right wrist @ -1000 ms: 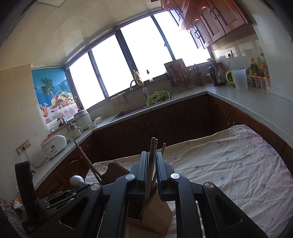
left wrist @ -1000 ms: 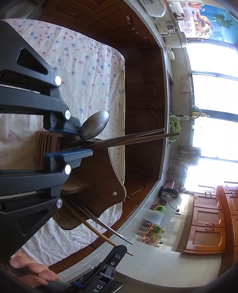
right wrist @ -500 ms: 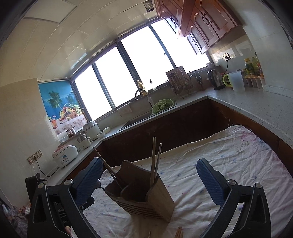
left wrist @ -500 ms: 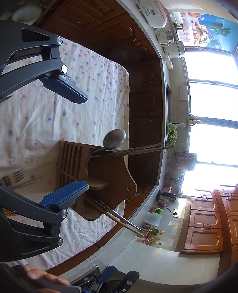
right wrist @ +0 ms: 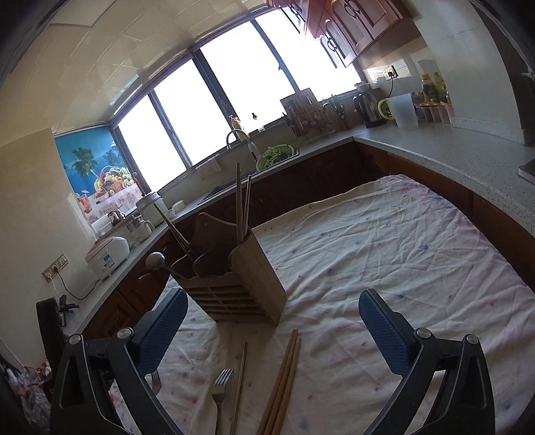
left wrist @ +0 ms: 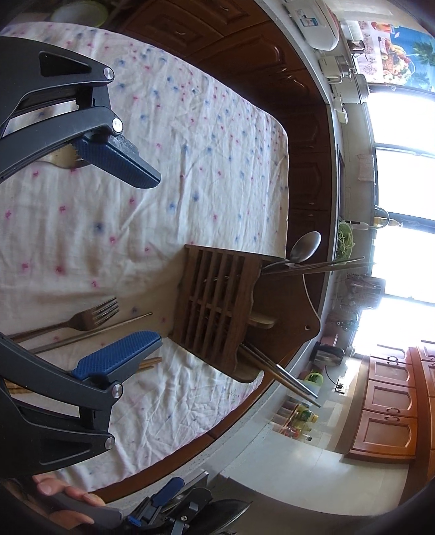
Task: Organize utensils
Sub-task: 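Withdraw both grippers from the holder back toward the table utensils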
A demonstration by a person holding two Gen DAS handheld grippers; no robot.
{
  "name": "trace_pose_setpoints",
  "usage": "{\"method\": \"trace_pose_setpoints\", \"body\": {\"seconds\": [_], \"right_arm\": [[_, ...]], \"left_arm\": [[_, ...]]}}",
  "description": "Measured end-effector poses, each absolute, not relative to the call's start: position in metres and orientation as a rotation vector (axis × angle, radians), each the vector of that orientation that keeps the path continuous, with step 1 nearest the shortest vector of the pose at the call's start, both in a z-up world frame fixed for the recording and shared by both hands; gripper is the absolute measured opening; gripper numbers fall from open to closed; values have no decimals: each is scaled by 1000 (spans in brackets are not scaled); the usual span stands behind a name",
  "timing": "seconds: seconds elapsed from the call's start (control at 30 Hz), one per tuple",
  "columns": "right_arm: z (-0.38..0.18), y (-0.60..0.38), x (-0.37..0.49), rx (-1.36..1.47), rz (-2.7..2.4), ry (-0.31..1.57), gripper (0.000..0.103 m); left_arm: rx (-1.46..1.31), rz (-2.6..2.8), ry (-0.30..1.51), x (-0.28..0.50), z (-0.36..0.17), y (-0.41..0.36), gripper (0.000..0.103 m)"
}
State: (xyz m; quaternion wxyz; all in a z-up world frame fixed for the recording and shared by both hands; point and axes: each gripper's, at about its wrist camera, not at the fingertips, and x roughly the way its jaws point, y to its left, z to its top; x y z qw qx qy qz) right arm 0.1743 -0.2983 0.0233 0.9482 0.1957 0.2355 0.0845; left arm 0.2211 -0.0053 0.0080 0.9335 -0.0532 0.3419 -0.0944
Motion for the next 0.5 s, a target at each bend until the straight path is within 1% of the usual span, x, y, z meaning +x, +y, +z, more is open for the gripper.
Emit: {"method": "trace_pose_setpoints", "body": {"seconds": [0.17, 0.5], "right_arm": [[9, -306, 165, 405, 155, 518, 103], [-2, -306, 164, 391, 141, 559, 102]], "left_arm": [[-100, -212, 720, 217, 3, -12, 89], [-68, -246, 752, 224, -6, -29, 89]]}}
